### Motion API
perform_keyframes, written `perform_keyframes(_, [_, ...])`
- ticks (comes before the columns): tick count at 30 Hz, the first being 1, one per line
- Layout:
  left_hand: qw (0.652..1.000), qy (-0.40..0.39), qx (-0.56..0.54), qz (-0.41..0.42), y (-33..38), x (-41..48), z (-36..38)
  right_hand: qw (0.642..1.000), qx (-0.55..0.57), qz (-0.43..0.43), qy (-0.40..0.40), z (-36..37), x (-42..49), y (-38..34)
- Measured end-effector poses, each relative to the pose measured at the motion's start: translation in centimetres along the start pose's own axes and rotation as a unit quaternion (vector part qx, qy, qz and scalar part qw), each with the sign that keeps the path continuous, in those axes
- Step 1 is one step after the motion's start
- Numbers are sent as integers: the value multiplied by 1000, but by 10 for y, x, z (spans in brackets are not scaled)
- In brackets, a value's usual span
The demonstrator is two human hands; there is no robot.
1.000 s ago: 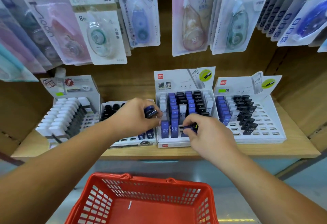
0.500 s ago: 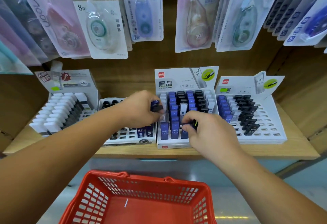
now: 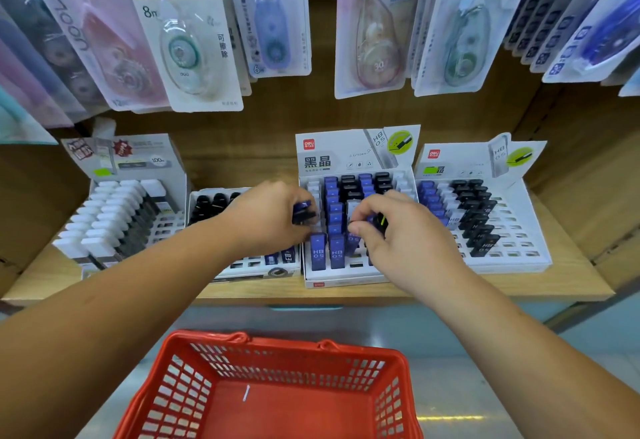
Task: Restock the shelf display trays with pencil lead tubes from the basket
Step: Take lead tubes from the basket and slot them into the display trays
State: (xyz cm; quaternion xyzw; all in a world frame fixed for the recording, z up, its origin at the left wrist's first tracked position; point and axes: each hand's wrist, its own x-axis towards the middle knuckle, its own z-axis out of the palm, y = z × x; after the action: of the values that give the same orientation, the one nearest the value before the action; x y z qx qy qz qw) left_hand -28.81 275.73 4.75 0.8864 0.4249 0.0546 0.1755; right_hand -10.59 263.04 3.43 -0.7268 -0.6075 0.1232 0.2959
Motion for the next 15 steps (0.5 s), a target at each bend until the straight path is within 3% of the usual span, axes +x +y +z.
perform_keyframes(6, [1000, -20, 3, 3, -3, 0, 0, 981, 186, 51, 12, -10, -1, 3])
perform_keyframes(9, [994, -29, -106, -23, 1, -5, -9, 960, 259, 90, 53, -15, -2, 4])
perform_keyframes(15, [949, 80, -298, -67, -3, -13, -23, 898, 389, 186, 85, -15, -1, -6])
